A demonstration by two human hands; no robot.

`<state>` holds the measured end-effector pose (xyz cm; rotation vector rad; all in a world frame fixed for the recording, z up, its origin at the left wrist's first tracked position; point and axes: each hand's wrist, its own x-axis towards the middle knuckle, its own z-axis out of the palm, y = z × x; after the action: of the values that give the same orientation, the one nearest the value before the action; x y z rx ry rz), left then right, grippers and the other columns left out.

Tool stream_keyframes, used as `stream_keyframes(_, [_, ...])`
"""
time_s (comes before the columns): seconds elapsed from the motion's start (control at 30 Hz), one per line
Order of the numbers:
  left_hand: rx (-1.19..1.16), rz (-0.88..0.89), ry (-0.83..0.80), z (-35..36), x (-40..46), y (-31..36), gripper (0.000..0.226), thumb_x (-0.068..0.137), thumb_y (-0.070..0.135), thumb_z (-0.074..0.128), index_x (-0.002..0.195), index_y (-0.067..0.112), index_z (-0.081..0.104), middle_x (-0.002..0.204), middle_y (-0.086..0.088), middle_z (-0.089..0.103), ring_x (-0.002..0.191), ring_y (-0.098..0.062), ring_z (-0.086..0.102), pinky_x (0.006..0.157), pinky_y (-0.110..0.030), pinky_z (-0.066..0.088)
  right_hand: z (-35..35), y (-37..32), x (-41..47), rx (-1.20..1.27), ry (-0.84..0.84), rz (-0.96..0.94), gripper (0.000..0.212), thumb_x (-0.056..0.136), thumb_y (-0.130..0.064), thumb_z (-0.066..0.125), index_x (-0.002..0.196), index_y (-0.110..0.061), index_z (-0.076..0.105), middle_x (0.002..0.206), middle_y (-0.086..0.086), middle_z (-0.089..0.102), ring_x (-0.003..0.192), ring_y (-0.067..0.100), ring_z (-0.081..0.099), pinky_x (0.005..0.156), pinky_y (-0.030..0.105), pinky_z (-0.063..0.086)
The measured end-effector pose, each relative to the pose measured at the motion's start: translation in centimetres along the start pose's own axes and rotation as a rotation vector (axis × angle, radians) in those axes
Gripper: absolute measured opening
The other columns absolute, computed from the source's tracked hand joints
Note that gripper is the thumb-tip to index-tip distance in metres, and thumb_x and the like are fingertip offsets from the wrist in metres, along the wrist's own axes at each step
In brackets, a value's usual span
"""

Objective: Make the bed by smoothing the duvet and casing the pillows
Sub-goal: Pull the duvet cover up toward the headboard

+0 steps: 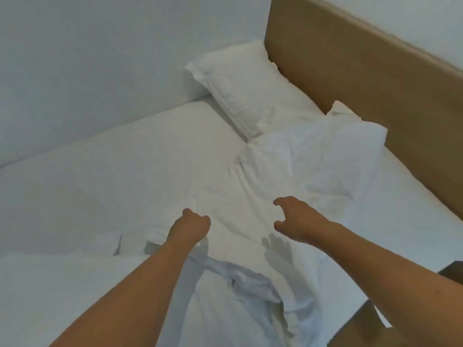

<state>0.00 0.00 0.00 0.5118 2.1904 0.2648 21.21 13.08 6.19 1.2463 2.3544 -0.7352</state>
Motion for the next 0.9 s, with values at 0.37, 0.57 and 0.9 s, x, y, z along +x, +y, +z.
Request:
stream_keyframes(0.37, [-1.326, -0.459, 0.117, 6.9, 7.9, -2.0, 0.053, 0.084, 0.007, 0.059, 0.134, 0.0, 0.041, 0.12, -0.015, 0.057, 0.104, -0.036, 0.06, 0.095, -0.048, 0.049, 5.7, -0.7, 12.5, 0.099, 0.013, -0.062, 0.069, 0.091, -0.027, 0.056, 0.151, -0.024, 0.022, 0.157, 0.001, 0.023, 0.14, 0.022, 0.031, 0.109, 0.031, 0.029])
stream_keyframes(0.57, [-1.016, 0.039, -0.103, -0.4, -0.8, 2.1, 0.033, 0.068, -0.001, 0.047, 0.085, 0.022, 0.064, 0.088, -0.012, 0.064, 0.08, -0.028, 0.06, 0.077, -0.037, 0.051, -5.9, -5.7, 14.8, -0.176, 0.167, -0.275, 0.084, 0.081, -0.011, 0.062, 0.151, -0.027, 0.018, 0.159, -0.004, 0.017, 0.14, 0.021, 0.03, 0.109, 0.033, 0.033])
stream_keyframes(0.9, [0.366, 0.882, -0.059, -4.5, -10.0, 2.1, 0.034, 0.087, 0.011, 0.049, 0.105, 0.031, 0.07, 0.106, 0.007, 0.056, 0.093, -0.016, 0.054, 0.073, -0.028, 0.043, -12.5, -12.6, 12.7, 0.461, -0.364, -0.133, 0.036, 0.091, -0.029, 0.055, 0.127, -0.032, 0.054, 0.137, -0.009, 0.052, 0.123, 0.012, 0.049, 0.116, 0.042, 0.023])
